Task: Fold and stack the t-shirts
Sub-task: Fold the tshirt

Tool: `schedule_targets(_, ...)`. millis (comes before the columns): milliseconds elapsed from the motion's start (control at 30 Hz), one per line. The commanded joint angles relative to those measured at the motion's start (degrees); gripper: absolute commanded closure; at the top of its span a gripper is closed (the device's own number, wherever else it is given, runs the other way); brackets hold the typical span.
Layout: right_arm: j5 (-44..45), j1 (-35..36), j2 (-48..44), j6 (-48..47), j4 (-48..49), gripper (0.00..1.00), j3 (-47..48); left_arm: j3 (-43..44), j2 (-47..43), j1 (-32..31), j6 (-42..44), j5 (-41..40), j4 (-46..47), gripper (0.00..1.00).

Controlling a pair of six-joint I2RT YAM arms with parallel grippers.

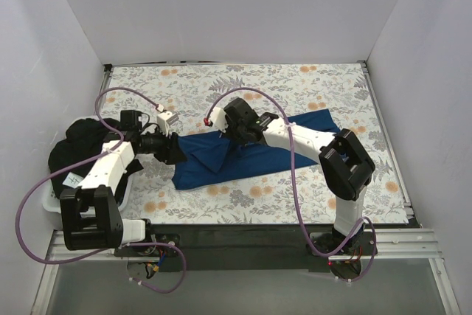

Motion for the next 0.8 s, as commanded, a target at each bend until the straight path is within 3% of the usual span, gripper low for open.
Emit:
schedule_targets(0, -1.1, -0.3, -1.8, 0.1, 2.5, 0.99, -2.0, 0.2, 0.2, -1.4, 1.0, -2.1, 2.1, 0.56)
schedule_targets(267, 1.8, -1.5, -2.3, -1.5, 3.6, 0.90, -4.6, 0.2, 1.7, -3.9, -1.3, -5.4, 4.1, 0.58)
schedule_targets(333, 2.4, -2.1, -1.6, -1.7, 3.6, 0.82, -4.2, 0.2, 1.6, -4.2, -1.8, -5.7, 4.5, 0.59)
schedule_targets(367, 2.8, -2.2, -1.4, -1.7, 3.6, 0.69, -4.1, 0.2, 1.6, -4.3, -2.0, -5.8, 4.6, 0.59)
schedule_targets(467, 4.2, -2.3, -1.9, -2.3, 3.6, 0.57, -4.5, 0.6, 1.9, -4.5, -2.9, -6.1, 4.8, 0.59)
schedule_targets(633, 4.8, -3.7, -4.5, -2.7, 3.3, 0.60, -3.8, 1.5, 3.5, -6.4, -5.3, -9.6, 4.7, 0.60)
schedule_targets(767, 0.1, -3.9, -6.0, -0.8, -0.1, 0.67, -1.1, 2.7, 5.5, -10.9, -7.0, -14.0, 3.7, 0.61)
